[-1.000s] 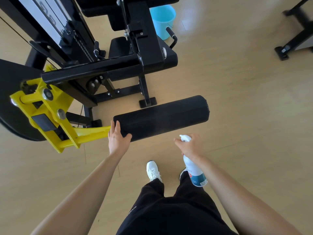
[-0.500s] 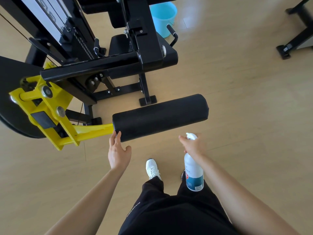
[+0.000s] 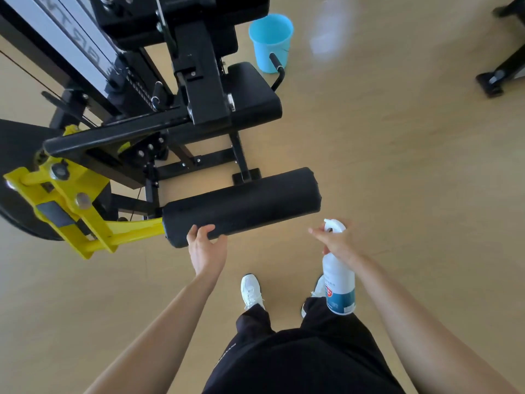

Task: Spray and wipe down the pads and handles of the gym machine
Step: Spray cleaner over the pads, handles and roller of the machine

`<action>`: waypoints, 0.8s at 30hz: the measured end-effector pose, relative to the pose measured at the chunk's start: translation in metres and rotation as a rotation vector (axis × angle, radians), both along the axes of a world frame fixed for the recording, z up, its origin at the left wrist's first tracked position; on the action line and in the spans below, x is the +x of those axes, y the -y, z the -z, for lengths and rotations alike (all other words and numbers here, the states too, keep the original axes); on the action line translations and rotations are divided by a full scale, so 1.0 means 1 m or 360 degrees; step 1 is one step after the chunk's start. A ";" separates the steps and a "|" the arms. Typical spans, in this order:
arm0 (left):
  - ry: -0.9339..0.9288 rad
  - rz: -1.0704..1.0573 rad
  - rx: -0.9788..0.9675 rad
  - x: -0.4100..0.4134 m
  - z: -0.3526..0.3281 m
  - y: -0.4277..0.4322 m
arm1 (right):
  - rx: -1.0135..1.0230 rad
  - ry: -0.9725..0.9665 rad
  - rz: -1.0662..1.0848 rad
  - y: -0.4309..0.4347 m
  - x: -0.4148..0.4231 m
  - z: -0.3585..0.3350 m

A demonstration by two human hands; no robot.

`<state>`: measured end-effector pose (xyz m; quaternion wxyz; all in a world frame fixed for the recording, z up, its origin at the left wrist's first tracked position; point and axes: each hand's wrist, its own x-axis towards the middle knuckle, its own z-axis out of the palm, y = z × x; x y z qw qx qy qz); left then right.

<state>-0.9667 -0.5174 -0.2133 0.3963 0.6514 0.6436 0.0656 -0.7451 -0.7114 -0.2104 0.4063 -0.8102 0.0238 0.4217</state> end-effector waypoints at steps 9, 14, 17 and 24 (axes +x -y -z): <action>0.0423 0.0690 -0.0597 0.182 -0.031 0.123 | 0.0449 0.0100 0.0098 0.074 0.103 -0.048; 0.0524 0.1082 -0.0736 0.255 -0.045 0.162 | 0.0771 0.0035 0.0501 0.102 0.165 -0.081; 0.0544 0.1261 -0.0808 0.294 -0.043 0.165 | 0.0888 0.0089 0.0659 0.109 0.204 -0.094; 0.0625 0.1555 -0.1193 0.406 -0.035 0.151 | 0.1009 0.0111 0.0805 0.104 0.317 -0.101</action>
